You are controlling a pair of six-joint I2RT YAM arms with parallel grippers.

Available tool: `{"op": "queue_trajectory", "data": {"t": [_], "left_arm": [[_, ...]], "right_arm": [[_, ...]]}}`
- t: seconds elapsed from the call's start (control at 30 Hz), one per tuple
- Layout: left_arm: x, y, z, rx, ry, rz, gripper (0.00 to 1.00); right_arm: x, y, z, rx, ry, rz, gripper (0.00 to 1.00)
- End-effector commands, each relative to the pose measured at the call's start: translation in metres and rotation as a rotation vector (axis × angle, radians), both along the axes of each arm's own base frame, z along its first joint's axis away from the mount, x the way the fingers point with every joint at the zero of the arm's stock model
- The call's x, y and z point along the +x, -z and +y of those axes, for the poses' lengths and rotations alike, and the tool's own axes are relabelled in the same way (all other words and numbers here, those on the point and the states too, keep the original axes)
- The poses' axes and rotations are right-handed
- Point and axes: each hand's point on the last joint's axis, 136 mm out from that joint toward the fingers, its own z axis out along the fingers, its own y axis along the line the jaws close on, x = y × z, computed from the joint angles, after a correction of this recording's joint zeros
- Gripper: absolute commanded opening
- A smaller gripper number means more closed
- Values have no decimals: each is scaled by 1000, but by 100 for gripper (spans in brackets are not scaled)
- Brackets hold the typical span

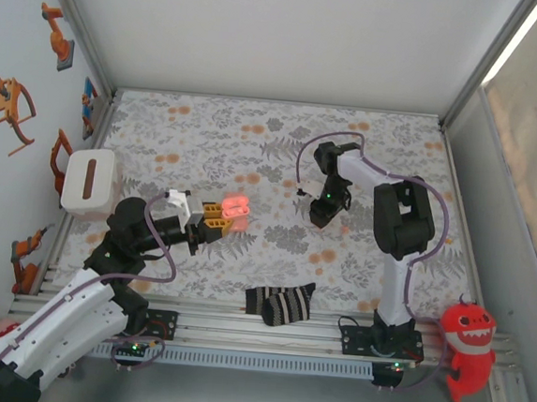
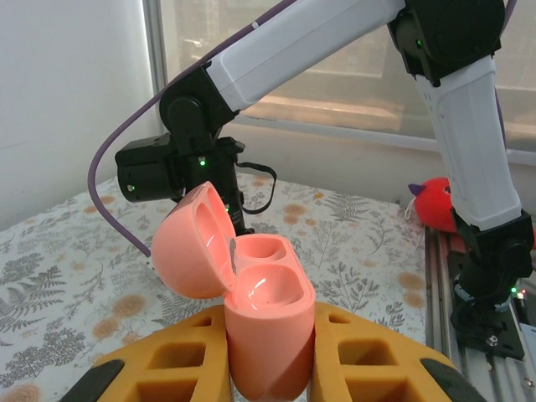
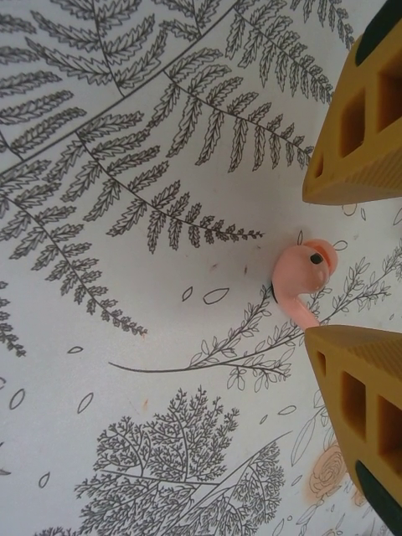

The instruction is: Insert wireless bluetooth earbuds into charging case

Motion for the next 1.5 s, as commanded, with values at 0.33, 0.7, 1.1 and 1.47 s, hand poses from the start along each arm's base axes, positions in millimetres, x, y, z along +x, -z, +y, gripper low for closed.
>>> {"op": "queue_trajectory", "data": {"t": [0.33,0.7,1.1,1.47], "left_arm": [[-2,-8,-1,-4,9,-34,0],[0,-7,-3,1,10,-31,0],[-2,-8,0,-3,3,-37,0],[0,-7,-2,-4,3,-25,0]], "right_arm": [[-6,10,-1,-11,-2,61,36],[-9,21,-1,-33,19,89,30],[-16,26,2,-57,48,84,21],[1,-22,9,20,62,-80,13]]}}
